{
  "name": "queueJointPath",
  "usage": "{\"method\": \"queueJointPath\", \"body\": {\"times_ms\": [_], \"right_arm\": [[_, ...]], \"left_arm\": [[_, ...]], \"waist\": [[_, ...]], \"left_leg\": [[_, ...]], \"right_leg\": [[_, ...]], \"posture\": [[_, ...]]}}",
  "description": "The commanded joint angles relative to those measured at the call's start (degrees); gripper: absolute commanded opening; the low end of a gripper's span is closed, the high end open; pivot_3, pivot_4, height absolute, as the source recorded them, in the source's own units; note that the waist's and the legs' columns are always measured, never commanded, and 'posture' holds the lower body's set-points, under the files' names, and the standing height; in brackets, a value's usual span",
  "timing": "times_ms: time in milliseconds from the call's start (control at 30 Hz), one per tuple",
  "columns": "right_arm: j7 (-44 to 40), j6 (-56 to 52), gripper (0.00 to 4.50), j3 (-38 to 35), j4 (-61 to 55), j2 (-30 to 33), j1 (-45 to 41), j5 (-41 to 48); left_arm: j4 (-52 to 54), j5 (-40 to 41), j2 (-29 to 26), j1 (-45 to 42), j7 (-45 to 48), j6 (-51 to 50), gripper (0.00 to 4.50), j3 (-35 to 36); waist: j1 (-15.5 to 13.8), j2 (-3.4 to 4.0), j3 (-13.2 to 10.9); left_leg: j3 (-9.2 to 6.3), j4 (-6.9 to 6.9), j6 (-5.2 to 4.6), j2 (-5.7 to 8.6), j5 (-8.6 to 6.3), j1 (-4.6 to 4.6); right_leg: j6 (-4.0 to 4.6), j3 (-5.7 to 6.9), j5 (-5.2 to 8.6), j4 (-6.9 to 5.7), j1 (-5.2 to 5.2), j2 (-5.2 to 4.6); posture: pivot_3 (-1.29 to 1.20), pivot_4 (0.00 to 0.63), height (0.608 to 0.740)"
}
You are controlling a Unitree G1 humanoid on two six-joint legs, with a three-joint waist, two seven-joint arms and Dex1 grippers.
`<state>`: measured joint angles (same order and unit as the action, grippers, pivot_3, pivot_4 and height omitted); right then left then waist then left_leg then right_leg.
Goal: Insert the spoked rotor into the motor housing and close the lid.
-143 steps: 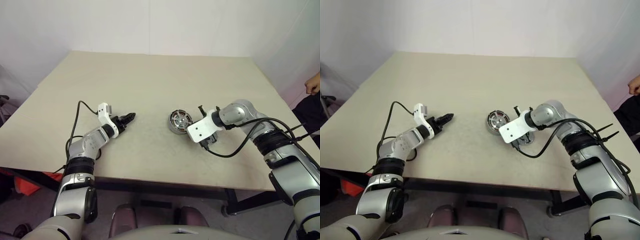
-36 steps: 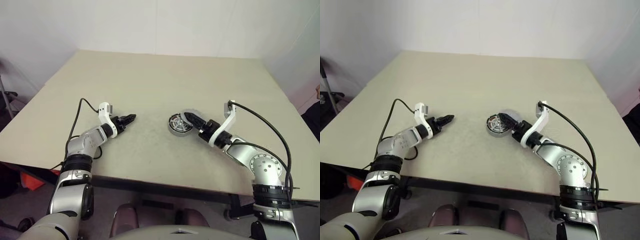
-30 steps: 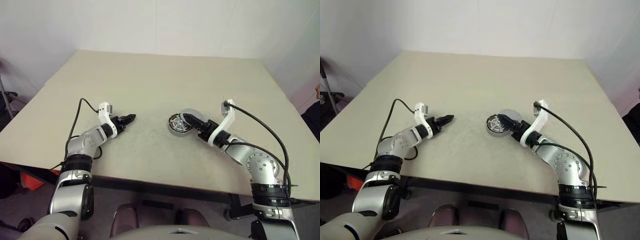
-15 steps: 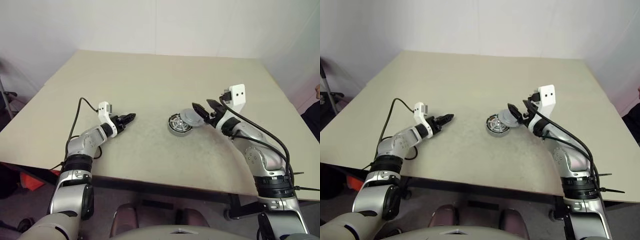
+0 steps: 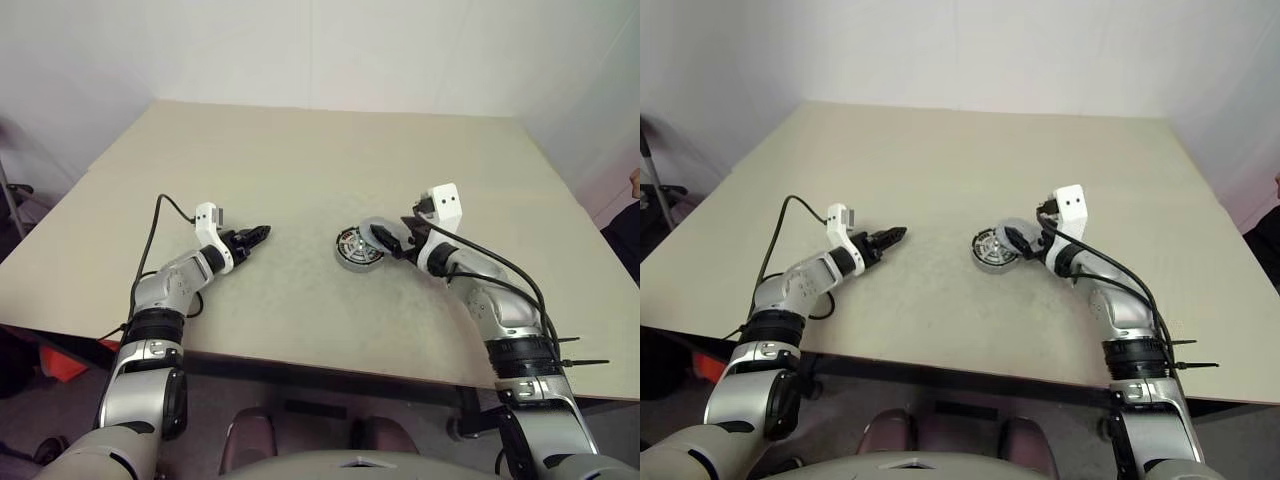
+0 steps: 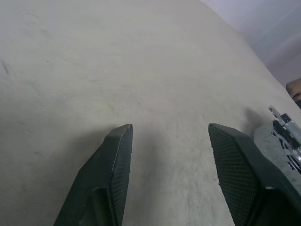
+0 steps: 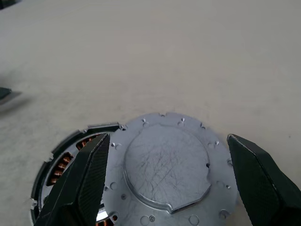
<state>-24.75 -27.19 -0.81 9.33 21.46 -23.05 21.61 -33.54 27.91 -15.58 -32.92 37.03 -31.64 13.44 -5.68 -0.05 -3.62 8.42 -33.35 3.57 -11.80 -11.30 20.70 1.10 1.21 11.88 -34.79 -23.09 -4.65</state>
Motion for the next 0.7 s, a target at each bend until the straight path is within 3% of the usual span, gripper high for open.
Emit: {"method": "queueJointPath", "body": {"times_ms": [33,700], "right_arm": [[-2.2,1.8,4.47,-0.1,0.4,-0.5,-1.4,-0.8],[-1.5,4.1,4.47,-1.8,5.7,-3.7,-2.4,-4.9]], "left_arm": [[1.8,0.1,-0.6,-0.5,0.3,0.7,2.72,0.5],[1.1,-0.3,-0.8,-1.1,0.2,0.9,2.72,0.3]], "waist": [[0.0,0.0,0.0],[0.1,0.0,0.0]], "left_leg": [[0.0,0.0,0.0,0.0,0.0,-0.02],[0.0,0.01,-0.12,-0.01,0.1,-0.18]], "right_leg": [[0.0,0.0,0.0,0.0,0.0,0.0],[0.13,0.02,-0.08,-0.03,0.07,0.0]], "posture": [[0.0,0.0,0.74],[0.0,0.0,0.74]]}}
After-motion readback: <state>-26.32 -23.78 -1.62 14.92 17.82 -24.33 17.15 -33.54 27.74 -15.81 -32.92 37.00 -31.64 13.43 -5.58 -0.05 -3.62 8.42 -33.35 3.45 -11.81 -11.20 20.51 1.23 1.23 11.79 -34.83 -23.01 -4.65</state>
